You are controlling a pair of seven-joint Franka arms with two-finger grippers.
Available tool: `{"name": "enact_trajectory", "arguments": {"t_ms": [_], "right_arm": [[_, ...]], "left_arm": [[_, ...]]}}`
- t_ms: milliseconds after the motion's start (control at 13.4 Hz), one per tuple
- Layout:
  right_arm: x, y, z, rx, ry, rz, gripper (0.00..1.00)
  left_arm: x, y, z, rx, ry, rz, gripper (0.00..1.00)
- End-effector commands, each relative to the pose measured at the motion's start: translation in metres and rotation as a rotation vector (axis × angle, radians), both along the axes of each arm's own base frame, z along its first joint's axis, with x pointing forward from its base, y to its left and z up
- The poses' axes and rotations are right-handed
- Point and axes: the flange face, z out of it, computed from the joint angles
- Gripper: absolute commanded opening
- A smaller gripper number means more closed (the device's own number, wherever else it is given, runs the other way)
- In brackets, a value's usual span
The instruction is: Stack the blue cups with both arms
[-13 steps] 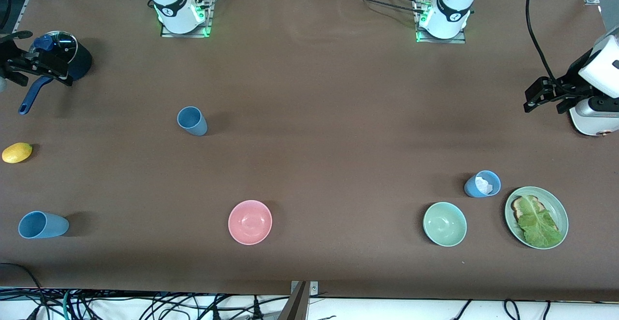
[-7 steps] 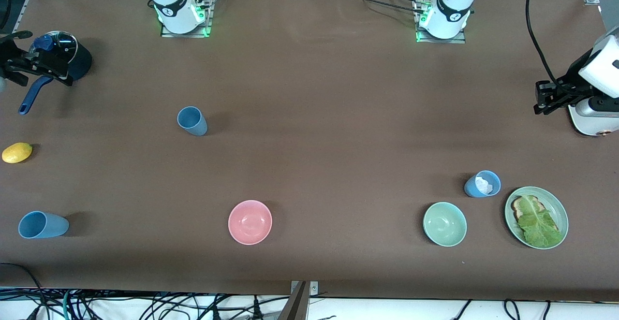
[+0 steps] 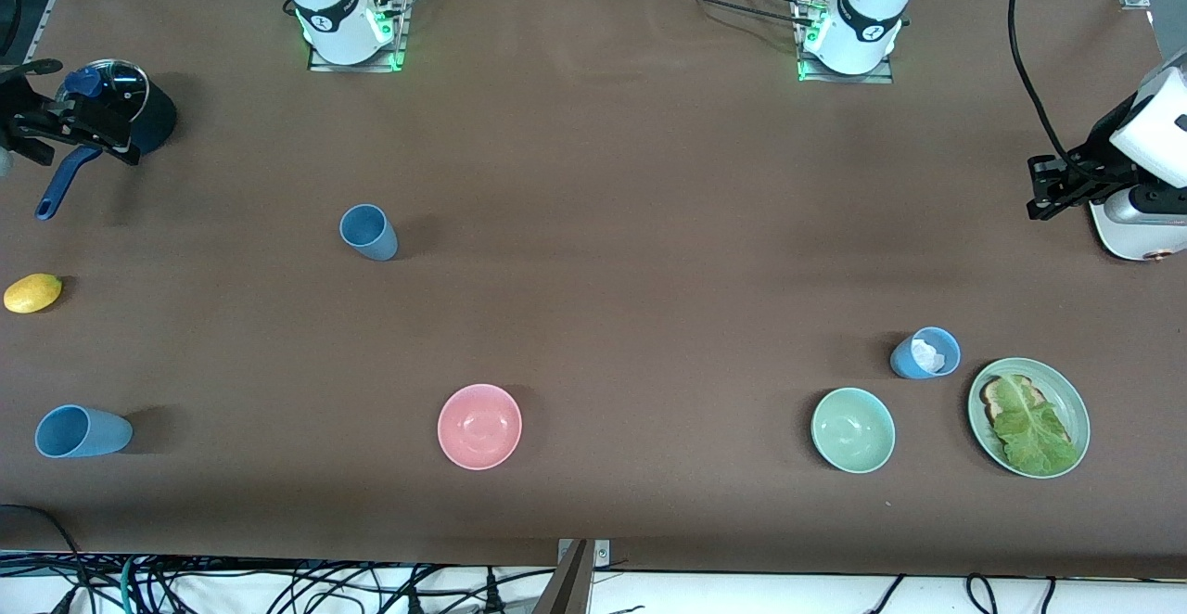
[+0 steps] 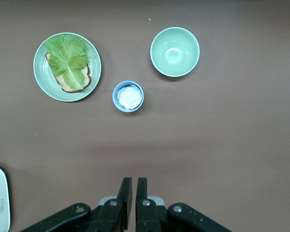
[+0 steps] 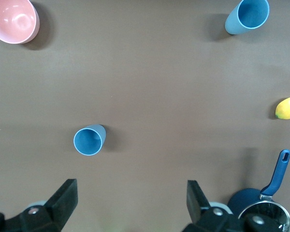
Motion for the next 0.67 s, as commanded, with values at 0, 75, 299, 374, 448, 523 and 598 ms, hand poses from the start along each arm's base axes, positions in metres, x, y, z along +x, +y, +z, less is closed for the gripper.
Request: {"name": "enact_trajectory", "arguments": {"t_ms": [0, 75, 299, 374, 448, 523, 598], "right_arm": [[-0.0010, -0.0010, 0.0078, 0.005, 0.001, 0.004, 1.00], [-0.0015, -0.0003, 0.0086, 0.005, 0.000, 0.006, 1.00], [-0.0015, -0.0011, 0.0086, 0.005, 0.000, 0.004, 1.00], [-0.0015, -0.0011, 0.0086, 0.005, 0.000, 0.004, 1.00], [-0.0015, -0.0003, 0.0086, 0.005, 0.000, 0.006, 1.00], [-0.0015, -0.0011, 0.0086, 0.005, 0.000, 0.004, 1.00], [-0.0015, -0.0011, 0.0086, 0.005, 0.000, 0.004, 1.00]], "left_arm": [[-0.0015, -0.0016, 0.0106, 0.011, -0.005, 0.006, 0.18], [-0.0010, -0.0016, 0.0104, 0.011, -0.006, 0.006, 0.34], [-0.0010, -0.0008, 0.0112, 0.011, -0.007, 0.008, 0.90], [-0.0010, -0.0008, 0.0112, 0.011, -0.007, 0.008, 0.99], [-0.0010, -0.0008, 0.0112, 0.011, -0.007, 0.008, 1.00], [-0.0010, -0.0008, 0.0112, 0.011, -0.007, 0.008, 1.00], [-0.0010, -0.0008, 0.0112, 0.011, -0.007, 0.008, 1.00]]}}
